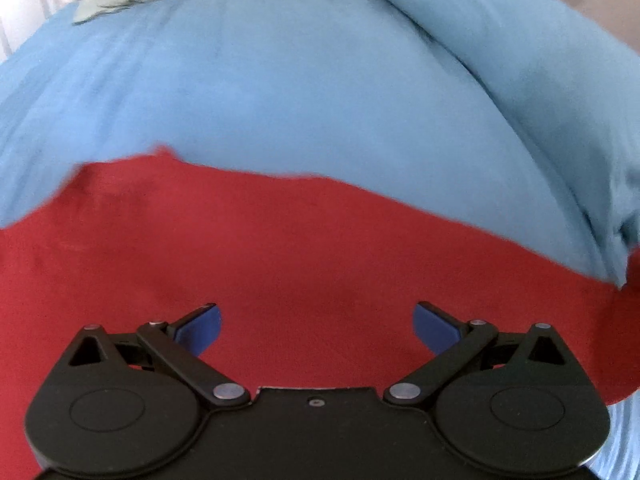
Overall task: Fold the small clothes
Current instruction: 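Carry the held sleeve across the sweater body and open the right gripper, then lower the left gripper onto the other sleeve and close on it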
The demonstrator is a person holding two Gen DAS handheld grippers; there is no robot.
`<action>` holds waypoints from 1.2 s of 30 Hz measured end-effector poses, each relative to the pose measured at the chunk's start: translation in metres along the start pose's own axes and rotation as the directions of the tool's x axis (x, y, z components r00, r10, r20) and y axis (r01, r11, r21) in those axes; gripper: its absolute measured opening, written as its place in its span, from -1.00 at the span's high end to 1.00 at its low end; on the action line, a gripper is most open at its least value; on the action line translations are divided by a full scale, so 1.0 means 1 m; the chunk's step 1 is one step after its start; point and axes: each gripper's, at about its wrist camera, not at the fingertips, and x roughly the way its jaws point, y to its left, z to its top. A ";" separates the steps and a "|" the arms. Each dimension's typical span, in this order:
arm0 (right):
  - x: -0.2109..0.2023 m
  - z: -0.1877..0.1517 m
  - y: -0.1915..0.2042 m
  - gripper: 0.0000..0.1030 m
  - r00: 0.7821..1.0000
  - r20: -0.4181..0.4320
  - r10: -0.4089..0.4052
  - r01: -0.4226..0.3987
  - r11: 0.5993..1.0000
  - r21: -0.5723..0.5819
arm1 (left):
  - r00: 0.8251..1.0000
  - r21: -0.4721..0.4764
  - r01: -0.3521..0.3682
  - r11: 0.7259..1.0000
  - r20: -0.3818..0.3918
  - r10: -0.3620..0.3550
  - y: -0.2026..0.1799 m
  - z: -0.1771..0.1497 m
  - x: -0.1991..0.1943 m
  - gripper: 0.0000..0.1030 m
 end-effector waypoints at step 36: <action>-0.070 -0.241 0.193 -0.62 0.865 -0.412 0.285 -0.500 0.536 -0.680 | 0.997 0.126 0.036 0.991 0.068 -0.045 0.140 -0.043 -0.052 -0.78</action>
